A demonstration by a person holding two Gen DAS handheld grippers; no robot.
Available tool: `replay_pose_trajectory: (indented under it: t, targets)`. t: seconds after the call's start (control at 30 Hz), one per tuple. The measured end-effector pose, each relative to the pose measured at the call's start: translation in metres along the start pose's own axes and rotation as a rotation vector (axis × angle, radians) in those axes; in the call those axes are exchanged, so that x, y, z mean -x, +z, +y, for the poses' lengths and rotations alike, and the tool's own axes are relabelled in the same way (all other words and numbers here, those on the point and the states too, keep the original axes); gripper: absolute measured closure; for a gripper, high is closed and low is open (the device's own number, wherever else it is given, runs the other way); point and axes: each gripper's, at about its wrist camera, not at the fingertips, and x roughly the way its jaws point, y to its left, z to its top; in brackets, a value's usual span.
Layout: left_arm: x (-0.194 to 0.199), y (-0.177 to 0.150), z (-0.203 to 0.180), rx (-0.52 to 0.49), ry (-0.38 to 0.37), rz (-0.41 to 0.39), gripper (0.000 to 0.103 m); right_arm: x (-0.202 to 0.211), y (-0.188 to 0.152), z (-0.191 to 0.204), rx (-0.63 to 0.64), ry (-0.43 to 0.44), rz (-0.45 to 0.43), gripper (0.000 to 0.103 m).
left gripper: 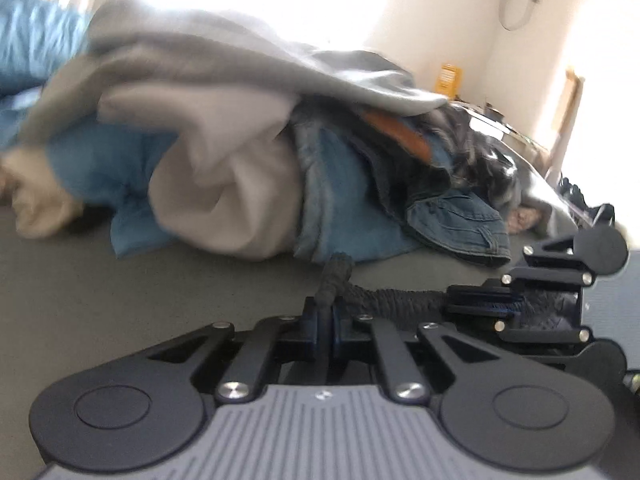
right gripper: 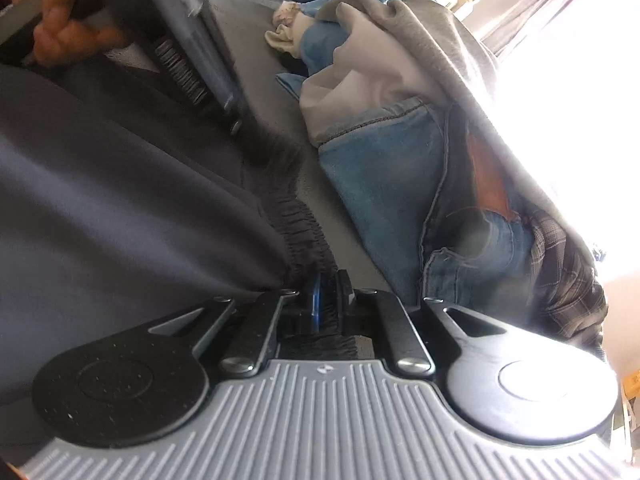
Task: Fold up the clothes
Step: 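Pull the waistband taut between both tools and lay it flat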
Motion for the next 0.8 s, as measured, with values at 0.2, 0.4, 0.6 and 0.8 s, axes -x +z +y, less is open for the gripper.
replay_pose_trajectory:
  t: [0.2, 0.4, 0.6, 0.8]
  targets:
    - [-0.008, -0.005, 0.013, 0.054, 0.000, 0.005, 0.092, 0.001, -0.009, -0.021, -0.171, 0.043, -0.033, 0.080]
    - [-0.008, -0.006, 0.021, 0.056, -0.002, 0.002, 0.091, 0.051, -0.059, -0.101, -0.570, -0.066, -0.127, 0.047]
    - [-0.012, -0.007, 0.027, 0.085, -0.024, 0.002, 0.091, 0.099, -0.138, -0.147, -0.866, -0.082, -0.089, 0.047]
    - [-0.013, -0.007, 0.026, 0.078, -0.021, 0.003, 0.091, 0.083, -0.176, -0.137, -1.097, 0.105, 0.004, 0.047]
